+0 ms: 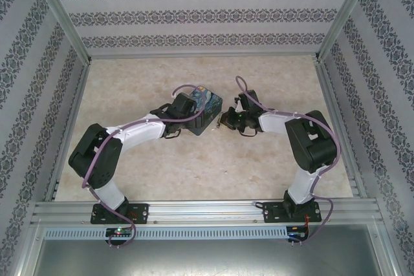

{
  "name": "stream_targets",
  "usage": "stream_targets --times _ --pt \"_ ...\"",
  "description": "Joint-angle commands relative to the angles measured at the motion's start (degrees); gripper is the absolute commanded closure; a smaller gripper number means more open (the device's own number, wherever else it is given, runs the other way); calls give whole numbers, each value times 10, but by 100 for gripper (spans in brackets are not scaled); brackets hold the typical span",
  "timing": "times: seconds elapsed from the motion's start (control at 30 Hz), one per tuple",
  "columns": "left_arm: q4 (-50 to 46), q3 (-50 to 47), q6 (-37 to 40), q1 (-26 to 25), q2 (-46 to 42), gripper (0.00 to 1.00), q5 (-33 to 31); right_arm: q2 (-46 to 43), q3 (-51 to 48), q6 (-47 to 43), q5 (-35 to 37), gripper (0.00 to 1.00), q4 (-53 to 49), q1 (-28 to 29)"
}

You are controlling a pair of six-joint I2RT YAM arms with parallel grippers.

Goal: Unlock a padlock with a key

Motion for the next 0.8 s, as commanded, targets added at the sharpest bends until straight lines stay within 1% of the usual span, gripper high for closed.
stream_targets --times 0.0,0.17,0.3,0.4,0.53,0.63,0.77 --pt "-132 13 32 -9 34 0 5 -58 -27 -10 -9 100 3 -5" --pt "-166 66 43 -8 25 0 7 -123 -78 2 -17 100 6 7" --pt "-183 86 42 -7 3 0 18 -174 -118 17 -10 100 8 46" --pt "-193 91 37 -4 -21 0 29 -199 -140 37 8 100 15 99" --pt "-206 89 27 -3 -62 0 35 -207 -151 67 52 100 35 190" --pt "-219 88 22 -4 -93 0 30 -185 -145 89 82 100 60 255" --pt "-236 86 21 -3 -130 0 18 -130 -126 113 98 100 96 310"
